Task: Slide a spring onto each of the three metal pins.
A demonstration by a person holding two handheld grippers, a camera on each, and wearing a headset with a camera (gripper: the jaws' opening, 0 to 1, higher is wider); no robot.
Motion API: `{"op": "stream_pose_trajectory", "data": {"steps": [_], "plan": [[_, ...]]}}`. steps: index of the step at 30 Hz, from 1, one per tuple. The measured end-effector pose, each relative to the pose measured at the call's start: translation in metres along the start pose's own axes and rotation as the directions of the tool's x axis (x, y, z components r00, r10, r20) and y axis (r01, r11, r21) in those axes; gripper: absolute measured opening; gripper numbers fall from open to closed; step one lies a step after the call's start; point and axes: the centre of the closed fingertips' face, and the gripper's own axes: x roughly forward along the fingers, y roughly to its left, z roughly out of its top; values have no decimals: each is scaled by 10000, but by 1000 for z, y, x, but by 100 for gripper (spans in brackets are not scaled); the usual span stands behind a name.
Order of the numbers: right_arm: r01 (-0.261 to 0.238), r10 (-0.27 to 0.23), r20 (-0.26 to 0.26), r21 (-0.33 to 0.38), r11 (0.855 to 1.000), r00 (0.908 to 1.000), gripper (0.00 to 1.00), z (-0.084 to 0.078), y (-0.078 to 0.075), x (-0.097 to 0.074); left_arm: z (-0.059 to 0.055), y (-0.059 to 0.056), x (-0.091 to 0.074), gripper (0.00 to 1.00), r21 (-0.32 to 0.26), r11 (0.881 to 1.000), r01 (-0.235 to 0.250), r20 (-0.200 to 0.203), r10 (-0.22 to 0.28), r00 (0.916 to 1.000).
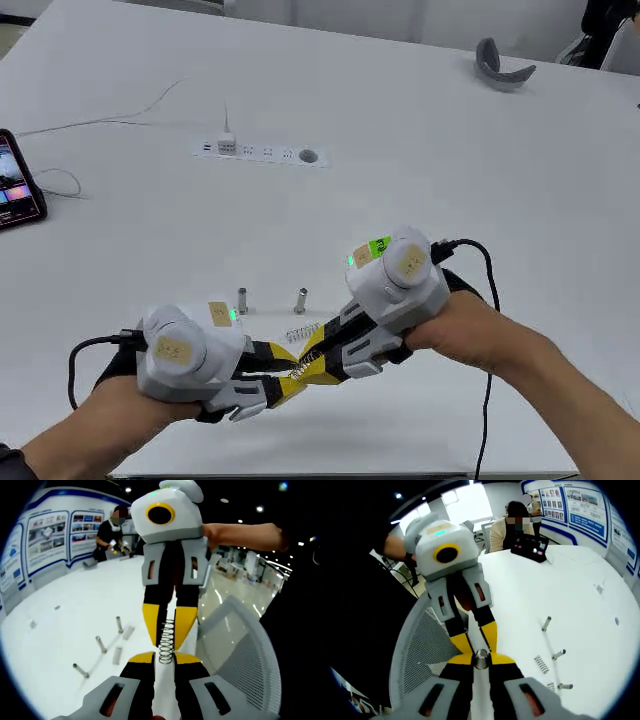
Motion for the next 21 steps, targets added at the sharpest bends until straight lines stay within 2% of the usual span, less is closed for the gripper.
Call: {"op": "stream_pose_trajectory", "data": {"steps": [4, 11, 18, 21], "plan": [[29, -30, 148, 85, 10000, 9999, 12, 3, -1, 1, -10, 7, -7, 17, -271, 9990, -362, -63, 360, 9993], [79, -82, 109, 269, 9996, 9999, 12, -1, -8, 3, -25, 30, -27, 20, -826, 9881, -1299, -49, 1300, 9915], [229, -225, -100, 423, 9988, 9997, 12, -8, -16, 6, -34, 52, -46, 25, -1426, 9660, -2156, 13, 2180, 9759], [336, -325, -230, 461, 9984, 9992, 12, -10, -21, 9, -37, 62, -53, 28, -1649, 9529, -2546, 20, 2584, 9660]]}}
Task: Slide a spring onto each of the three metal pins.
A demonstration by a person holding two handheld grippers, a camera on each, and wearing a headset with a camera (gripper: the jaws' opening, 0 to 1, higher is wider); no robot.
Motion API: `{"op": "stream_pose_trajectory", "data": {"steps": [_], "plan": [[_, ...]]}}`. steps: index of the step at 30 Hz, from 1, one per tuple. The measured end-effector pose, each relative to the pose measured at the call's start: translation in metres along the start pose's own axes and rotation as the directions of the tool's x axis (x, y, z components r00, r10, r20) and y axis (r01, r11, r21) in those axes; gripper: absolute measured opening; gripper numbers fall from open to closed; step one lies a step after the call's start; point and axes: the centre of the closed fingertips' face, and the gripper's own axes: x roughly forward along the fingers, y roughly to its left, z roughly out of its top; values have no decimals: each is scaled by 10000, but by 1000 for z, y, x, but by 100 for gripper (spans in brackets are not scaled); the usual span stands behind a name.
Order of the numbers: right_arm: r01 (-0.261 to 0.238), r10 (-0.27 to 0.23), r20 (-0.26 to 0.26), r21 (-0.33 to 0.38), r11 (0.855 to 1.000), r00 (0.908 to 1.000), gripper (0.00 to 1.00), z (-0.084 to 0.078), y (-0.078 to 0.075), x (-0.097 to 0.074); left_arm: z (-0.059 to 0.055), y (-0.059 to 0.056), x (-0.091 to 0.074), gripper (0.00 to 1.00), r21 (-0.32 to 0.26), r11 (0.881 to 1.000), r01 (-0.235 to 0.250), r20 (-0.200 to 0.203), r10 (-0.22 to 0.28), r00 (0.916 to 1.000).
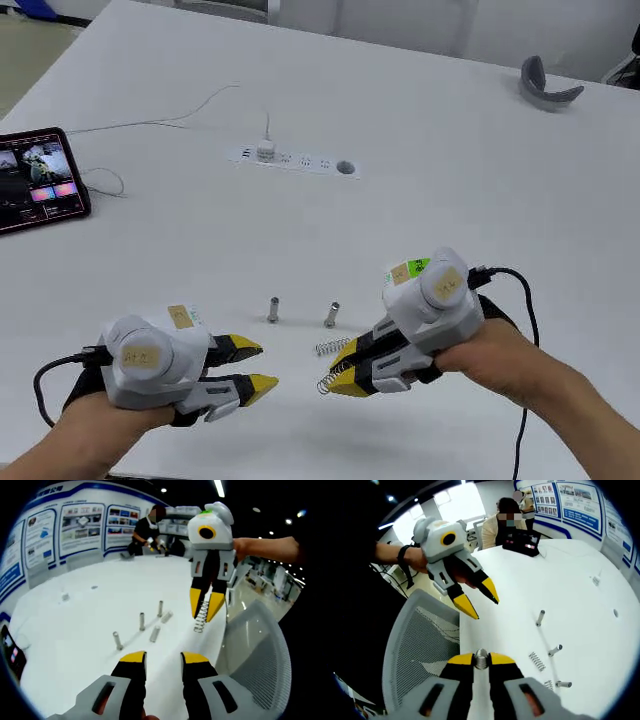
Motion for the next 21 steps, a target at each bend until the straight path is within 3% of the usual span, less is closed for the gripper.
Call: {"op": "stream_pose_trajectory", "data": {"steps": [13, 21], "plan": [[453, -451, -128, 150, 9989, 9989, 12, 4, -24, 11, -15, 36, -15, 36, -805, 9907, -1100, 26, 1106, 9939], [530, -528, -336, 44, 9986, 9980, 12, 8, -41, 17, -28, 48, -22, 45, -1108, 9815, -1561, -183, 1551, 9877]]}}
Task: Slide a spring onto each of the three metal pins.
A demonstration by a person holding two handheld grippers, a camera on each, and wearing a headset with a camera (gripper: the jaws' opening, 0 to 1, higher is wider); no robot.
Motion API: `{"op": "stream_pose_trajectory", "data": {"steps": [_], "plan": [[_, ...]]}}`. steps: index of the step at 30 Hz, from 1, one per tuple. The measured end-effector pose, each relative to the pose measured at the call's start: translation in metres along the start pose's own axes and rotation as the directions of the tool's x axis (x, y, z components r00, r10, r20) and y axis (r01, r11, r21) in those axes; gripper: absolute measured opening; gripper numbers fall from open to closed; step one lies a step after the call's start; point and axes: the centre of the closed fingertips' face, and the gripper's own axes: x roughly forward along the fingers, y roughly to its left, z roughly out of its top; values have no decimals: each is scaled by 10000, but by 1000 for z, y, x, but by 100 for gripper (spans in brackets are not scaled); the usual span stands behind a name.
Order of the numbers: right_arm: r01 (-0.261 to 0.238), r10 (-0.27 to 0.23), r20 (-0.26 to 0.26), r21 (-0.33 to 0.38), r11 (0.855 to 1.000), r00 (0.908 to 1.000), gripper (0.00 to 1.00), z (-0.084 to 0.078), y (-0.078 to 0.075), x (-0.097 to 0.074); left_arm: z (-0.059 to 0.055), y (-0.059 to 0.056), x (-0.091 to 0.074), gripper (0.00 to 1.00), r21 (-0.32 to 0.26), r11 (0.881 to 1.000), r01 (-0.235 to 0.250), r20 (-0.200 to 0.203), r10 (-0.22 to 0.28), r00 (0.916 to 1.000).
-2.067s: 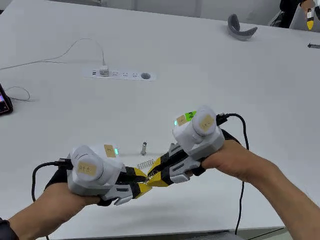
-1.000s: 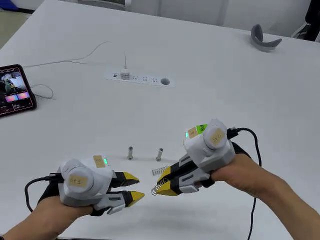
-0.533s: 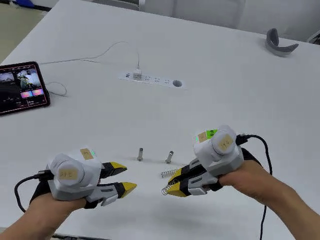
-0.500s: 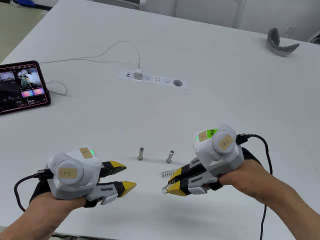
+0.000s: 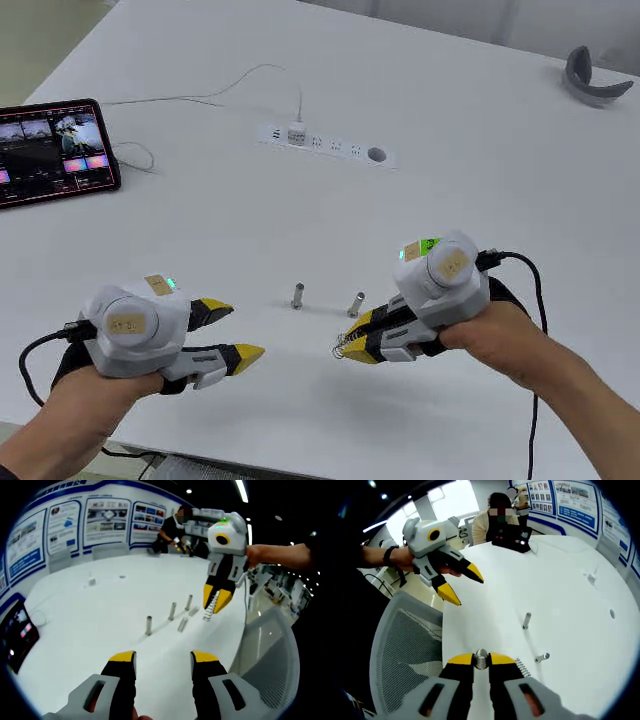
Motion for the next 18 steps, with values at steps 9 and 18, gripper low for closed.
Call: {"op": "stream_pose_trajectory", "data": {"steps": [9, 18], "plan": [[8, -20, -376, -309, 9995, 9993, 12, 10, -21, 10, -11, 13, -5, 53, -423, 9981, -458, -77, 455, 9989], [119, -161, -613, -678, 9976, 9980, 12, 25, -46, 20, -17, 22, -14, 58, -884, 9935, -716, -72, 712, 9974]]}}
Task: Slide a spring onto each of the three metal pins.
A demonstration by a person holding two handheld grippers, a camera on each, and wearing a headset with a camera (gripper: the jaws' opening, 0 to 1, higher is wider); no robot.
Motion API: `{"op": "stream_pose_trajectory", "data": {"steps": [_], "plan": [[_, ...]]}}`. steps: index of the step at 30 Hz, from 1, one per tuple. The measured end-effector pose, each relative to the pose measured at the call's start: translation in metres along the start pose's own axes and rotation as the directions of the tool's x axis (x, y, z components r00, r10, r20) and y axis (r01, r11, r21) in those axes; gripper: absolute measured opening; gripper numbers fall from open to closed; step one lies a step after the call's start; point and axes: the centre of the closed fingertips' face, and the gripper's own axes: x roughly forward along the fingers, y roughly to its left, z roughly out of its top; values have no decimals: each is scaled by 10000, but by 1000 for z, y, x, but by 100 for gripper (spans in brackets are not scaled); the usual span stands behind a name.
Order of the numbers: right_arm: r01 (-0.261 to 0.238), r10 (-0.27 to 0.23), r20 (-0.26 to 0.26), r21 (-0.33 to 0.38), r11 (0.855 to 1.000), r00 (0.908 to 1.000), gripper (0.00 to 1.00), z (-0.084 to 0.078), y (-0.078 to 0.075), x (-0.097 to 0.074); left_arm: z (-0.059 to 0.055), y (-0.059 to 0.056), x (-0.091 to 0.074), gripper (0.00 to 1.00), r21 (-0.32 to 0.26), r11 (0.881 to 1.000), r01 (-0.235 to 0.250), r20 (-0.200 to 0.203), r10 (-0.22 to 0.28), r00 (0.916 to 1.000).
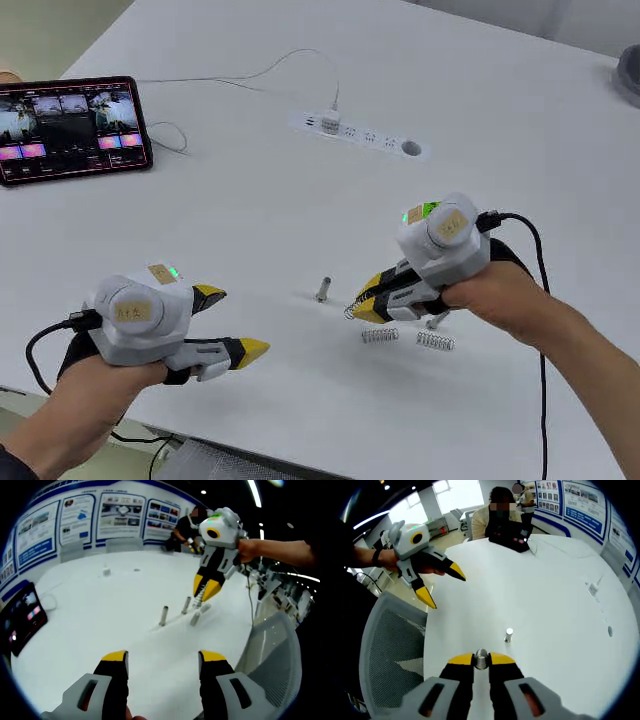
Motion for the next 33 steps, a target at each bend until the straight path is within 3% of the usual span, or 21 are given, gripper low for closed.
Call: {"op": "stream_pose_trajectory", "data": {"steps": [15, 33], "plan": [[230, -232, -206, -127, 9997, 9995, 13, 8, -30, 18, -15, 3, -6, 62, -747, 9972, -3, 30, 5, 10000], [232, -252, -446, -458, 9987, 9987, 13, 22, -37, 29, -17, 7, -7, 61, -965, 9953, -17, 89, 25, 10000]]}}
